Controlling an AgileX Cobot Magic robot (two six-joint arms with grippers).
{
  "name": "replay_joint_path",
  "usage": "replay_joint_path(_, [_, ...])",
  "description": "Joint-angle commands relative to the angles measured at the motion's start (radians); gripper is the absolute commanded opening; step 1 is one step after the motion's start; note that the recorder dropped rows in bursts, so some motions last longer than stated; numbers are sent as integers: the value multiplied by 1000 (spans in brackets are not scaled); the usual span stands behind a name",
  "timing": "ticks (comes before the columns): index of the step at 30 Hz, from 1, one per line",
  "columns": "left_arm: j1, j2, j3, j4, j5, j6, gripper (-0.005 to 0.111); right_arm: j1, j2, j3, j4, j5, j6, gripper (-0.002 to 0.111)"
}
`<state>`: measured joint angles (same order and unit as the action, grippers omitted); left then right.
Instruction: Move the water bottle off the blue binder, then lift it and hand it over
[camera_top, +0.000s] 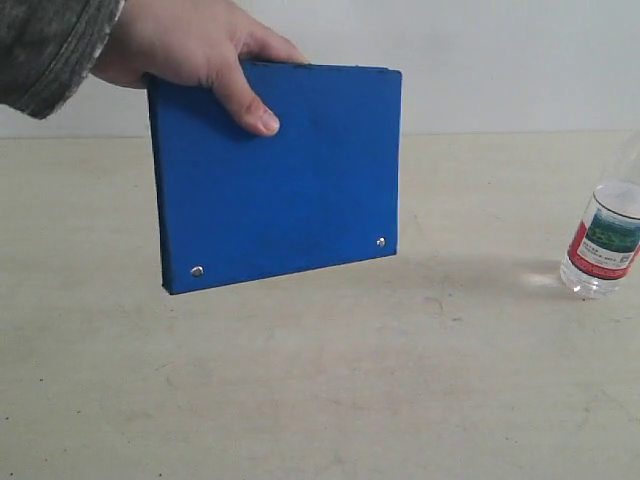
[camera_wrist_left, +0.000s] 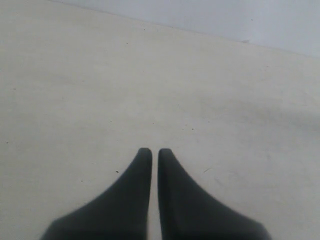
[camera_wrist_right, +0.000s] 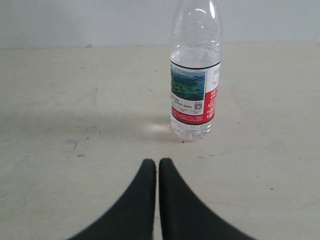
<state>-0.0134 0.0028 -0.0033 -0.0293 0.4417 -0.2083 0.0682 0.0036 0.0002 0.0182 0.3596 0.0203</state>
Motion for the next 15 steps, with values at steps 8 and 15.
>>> replay_joint_path(8, [62,-3,3,-9,-8,-9,4,-42,-4,0,-1,5,4,0])
replay_joint_path(15, [146,-3,3,-9,-8,-9,4,-69,-4,0,-1,4,4,0])
